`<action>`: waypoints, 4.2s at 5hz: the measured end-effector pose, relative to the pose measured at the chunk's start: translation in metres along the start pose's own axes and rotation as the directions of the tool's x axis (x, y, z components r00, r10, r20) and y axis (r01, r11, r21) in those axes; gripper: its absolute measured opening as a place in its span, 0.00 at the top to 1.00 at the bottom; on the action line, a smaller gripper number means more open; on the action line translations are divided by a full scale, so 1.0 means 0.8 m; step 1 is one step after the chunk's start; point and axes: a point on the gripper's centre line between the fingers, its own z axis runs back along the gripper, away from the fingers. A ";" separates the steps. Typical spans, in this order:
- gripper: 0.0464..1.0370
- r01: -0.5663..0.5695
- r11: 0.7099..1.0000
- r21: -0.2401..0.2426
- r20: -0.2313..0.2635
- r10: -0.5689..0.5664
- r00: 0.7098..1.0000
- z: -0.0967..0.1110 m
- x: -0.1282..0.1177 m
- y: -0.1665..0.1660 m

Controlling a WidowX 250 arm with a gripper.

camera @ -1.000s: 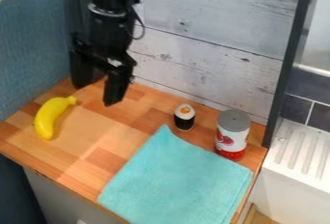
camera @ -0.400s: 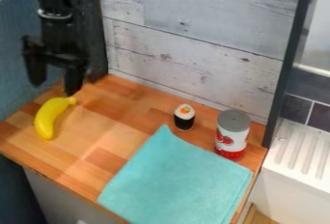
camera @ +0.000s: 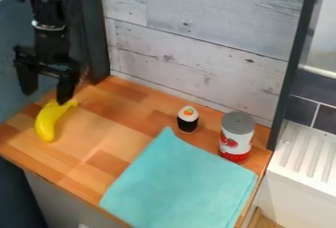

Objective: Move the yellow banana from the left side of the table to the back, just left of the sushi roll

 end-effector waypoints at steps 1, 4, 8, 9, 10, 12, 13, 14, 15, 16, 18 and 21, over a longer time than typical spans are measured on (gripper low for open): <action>0.03 0.015 1.000 -0.010 -0.049 -0.015 0.999 -0.017 0.000 0.000; 0.03 -0.016 0.999 -0.042 -0.083 0.012 0.996 -0.054 0.009 0.016; 0.46 -0.275 0.957 -0.093 0.009 0.277 0.961 -0.008 0.010 -0.022; 0.46 -0.449 0.887 -0.105 -0.012 0.450 0.893 0.024 0.003 -0.062; 0.46 -0.655 0.744 -0.133 -0.054 0.654 0.754 0.044 0.006 -0.105; 0.46 -0.865 0.450 -0.220 -0.109 0.870 0.480 0.043 0.039 -0.127; 0.46 -0.874 0.411 -0.258 -0.149 0.877 0.456 0.038 0.053 -0.129; 0.46 -0.875 0.389 -0.289 -0.164 0.880 0.445 0.026 0.072 -0.125; 0.46 -0.873 0.395 -0.285 -0.195 0.868 0.457 0.004 0.081 -0.135; 0.46 -0.885 0.383 -0.263 -0.207 0.874 0.440 -0.010 0.085 -0.138; 0.46 -0.904 0.346 -0.251 -0.222 0.889 0.401 -0.014 0.092 -0.139; 0.03 -0.932 0.295 -0.208 -0.273 0.898 0.345 -0.005 0.100 -0.143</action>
